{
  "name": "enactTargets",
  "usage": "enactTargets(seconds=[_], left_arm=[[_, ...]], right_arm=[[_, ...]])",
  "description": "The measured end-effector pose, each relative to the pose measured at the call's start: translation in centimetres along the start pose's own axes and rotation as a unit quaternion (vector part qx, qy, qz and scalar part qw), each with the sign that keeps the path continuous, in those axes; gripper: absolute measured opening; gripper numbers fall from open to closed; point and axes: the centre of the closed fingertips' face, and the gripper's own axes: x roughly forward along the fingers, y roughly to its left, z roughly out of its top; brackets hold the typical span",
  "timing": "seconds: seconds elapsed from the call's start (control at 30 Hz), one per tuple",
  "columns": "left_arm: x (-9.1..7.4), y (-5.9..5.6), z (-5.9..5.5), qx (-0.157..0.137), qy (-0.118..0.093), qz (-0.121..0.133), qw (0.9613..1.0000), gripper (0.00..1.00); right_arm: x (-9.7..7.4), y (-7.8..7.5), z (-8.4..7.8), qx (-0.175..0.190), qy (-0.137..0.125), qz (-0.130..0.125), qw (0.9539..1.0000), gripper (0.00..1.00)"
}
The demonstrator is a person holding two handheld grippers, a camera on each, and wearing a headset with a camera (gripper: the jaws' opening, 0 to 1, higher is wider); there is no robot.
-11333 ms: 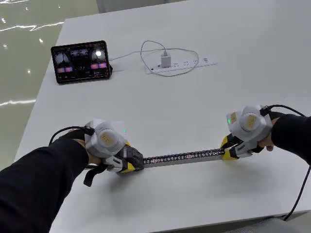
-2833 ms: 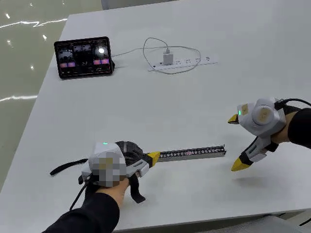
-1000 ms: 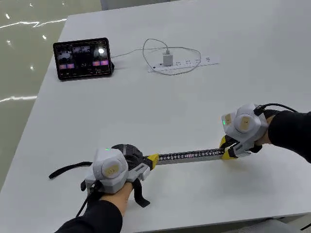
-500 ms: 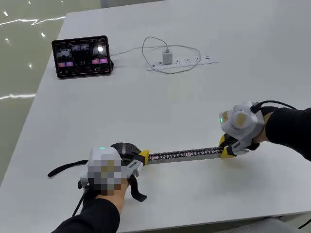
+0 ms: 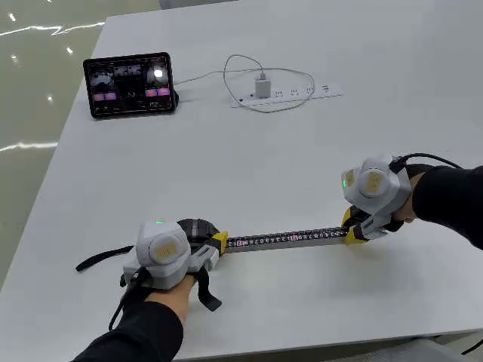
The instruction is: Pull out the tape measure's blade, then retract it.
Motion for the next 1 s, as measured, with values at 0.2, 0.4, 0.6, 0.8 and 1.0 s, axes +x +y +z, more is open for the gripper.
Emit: enactTargets(seconds=[0.2,0.4,0.6,0.8,1.0], left_arm=[[0.04,0.02,-0.03,0.003,0.005,-0.002,1.0,0.6],[0.02,0.02,-0.1,0.008,0.012,-0.002,0.9999,0.59],[0.0,-0.02,-0.17,0.005,0.014,-0.003,0.9999,0.6],[0.01,-0.07,-0.25,0.006,0.019,-0.003,0.9998,0.6],[-0.01,-0.06,-0.3,0.007,0.021,-0.004,0.9997,0.6]], right_arm=[[-0.1,0.17,0.21,-0.002,-0.001,0.002,1.0,0.1],[-0.16,0.34,0.45,0.004,-0.001,0.0,1.0,0.1],[-0.06,0.29,0.58,0.002,0.002,-0.002,1.0,0.1],[0.04,0.1,0.64,0.011,0.001,-0.001,0.9999,0.1],[0.22,-0.08,0.75,0.01,0.003,-0.003,0.9999,0.1]])
